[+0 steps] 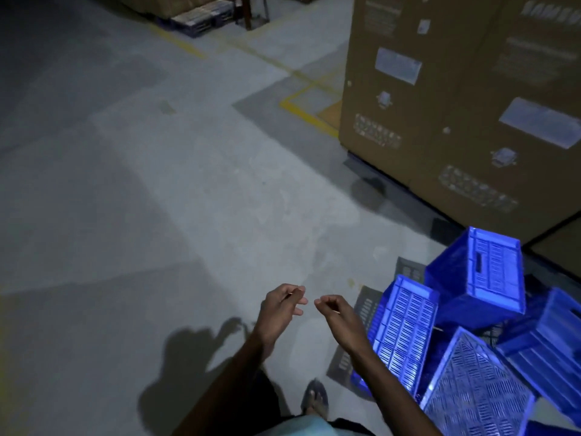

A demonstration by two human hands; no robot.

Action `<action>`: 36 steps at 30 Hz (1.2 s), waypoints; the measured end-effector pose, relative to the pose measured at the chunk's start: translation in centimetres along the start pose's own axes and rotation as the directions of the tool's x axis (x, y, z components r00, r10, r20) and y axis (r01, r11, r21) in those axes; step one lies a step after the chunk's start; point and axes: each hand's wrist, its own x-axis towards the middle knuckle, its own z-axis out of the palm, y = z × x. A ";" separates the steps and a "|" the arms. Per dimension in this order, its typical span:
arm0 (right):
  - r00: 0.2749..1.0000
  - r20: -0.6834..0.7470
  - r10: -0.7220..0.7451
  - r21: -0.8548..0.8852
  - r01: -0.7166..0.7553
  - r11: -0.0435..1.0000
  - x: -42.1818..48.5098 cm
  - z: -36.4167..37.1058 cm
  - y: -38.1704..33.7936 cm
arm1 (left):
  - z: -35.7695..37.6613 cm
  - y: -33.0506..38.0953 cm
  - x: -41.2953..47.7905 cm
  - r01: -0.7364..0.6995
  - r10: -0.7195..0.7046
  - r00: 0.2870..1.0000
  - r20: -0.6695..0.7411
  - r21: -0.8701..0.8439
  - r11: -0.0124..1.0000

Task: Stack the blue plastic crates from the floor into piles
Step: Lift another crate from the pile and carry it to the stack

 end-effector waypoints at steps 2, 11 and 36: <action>0.998 -0.059 0.035 0.026 -0.033 0.999 2.3 0.0 -1.0 | 0.0 1.8 3.7 0.005 -0.008 0.997 0.072 0.037 0.999; 0.887 -0.375 0.270 0.305 -0.157 0.939 12.8 1.4 -6.2 | 1.2 8.7 21.6 -0.071 -0.046 0.917 0.397 0.274 0.959; 0.330 -0.378 0.865 0.915 -0.011 0.404 17.2 -4.8 3.0 | 24.1 7.2 32.9 -0.387 -0.451 0.578 0.680 0.715 0.582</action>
